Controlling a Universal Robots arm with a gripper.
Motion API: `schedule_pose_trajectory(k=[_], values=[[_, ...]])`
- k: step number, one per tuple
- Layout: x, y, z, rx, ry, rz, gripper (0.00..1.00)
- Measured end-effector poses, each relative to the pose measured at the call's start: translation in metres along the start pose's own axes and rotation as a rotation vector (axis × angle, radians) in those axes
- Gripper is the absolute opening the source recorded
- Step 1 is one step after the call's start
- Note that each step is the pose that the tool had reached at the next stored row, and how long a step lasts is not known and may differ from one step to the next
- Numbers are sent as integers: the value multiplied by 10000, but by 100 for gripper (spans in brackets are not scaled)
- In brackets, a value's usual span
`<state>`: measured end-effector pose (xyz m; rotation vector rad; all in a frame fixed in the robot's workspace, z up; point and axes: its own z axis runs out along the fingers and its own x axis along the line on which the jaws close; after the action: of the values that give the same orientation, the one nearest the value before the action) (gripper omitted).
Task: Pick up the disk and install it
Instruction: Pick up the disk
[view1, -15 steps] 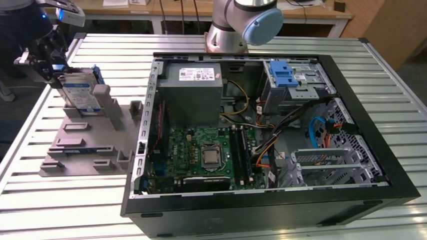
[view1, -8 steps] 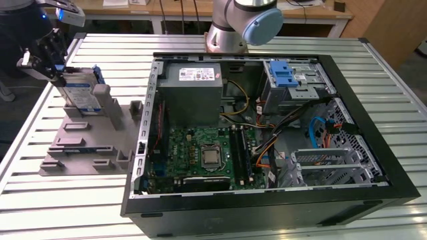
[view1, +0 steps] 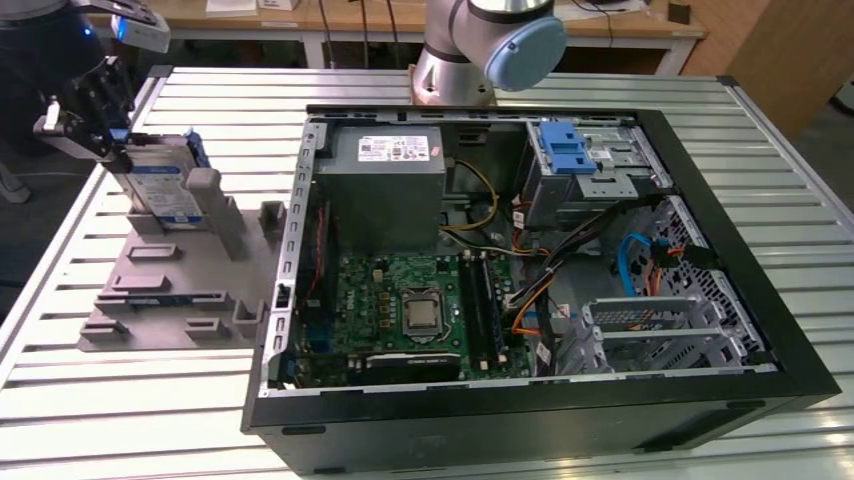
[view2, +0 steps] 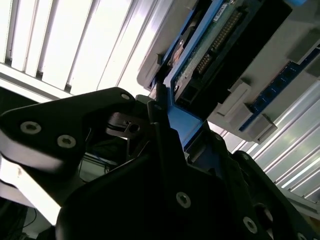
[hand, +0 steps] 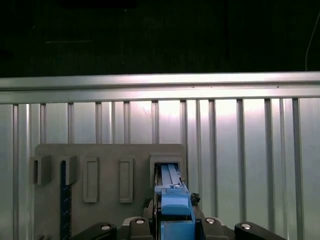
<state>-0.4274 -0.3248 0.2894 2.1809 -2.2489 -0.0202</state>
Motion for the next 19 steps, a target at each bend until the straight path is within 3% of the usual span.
schedule_pose_trajectory(k=[8, 9, 13, 15, 16, 19], values=[[17, -1, 2, 0, 5, -137, 38], [17, -1, 2, 0, 4, -138, 44], [17, -1, 2, 1, 4, -137, 44], [18, 0, 0, 1, 4, -138, 43], [17, 0, -2, 2, 4, -138, 36], [17, 0, -15, 2, 5, -140, 36]])
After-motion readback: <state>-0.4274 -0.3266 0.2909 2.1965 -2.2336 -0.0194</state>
